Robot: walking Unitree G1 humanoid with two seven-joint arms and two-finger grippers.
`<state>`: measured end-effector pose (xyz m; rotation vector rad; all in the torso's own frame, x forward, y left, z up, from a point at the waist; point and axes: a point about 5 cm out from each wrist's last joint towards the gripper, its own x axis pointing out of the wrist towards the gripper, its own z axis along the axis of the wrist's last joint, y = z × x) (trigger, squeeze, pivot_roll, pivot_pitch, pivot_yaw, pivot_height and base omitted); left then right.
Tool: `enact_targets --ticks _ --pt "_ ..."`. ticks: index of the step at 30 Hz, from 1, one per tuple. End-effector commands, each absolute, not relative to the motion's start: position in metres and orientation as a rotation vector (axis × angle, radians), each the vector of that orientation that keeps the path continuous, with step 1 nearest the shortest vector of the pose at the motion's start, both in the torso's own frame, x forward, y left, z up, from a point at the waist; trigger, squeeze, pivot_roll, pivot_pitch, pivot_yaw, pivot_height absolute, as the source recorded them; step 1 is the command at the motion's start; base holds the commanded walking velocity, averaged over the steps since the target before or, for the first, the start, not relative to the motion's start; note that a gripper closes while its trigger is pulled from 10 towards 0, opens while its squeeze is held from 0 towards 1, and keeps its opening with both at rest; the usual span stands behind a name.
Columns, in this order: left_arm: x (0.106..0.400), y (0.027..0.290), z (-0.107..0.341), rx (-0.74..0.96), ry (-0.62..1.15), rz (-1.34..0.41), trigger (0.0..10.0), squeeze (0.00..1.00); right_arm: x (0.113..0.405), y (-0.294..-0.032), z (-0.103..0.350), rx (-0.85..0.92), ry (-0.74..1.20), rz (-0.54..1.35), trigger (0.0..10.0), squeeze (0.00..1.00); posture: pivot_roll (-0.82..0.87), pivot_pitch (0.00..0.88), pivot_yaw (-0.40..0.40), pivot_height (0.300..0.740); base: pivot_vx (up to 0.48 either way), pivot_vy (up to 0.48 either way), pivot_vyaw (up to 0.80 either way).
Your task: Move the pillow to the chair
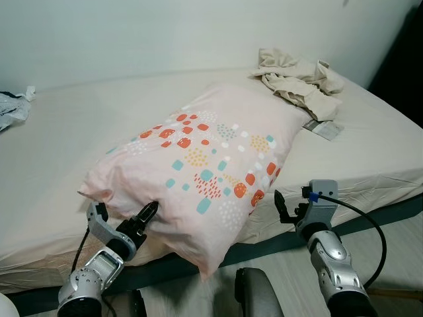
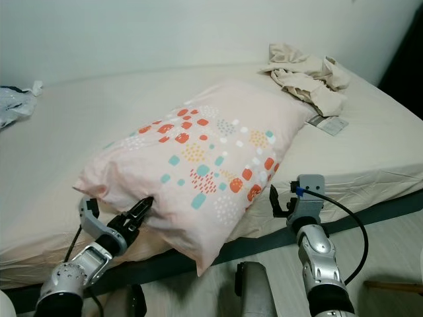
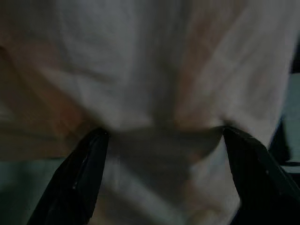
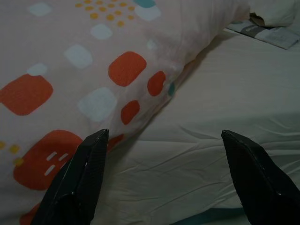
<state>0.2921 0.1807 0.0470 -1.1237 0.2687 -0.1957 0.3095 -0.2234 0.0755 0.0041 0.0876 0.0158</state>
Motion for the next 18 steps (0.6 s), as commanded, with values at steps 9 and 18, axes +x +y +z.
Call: enact_targets --ticks 9,18 --pt "0.306 0.162 0.065 -1.264 0.145 -0.298 10.0 1.0 0.307 -0.22 0.073 -0.001 0.099 0.033 10.0 0.0 -0.1 0.129 -0.055 0.561 0.0 0.0 0.0" --pt "0.32 0.144 0.072 -1.08 0.158 -0.273 10.0 1.0 0.307 -0.222 0.073 -0.006 0.101 0.033 10.0 0.0 -0.1 0.128 -0.061 0.561 0.0 0.0 0.0"
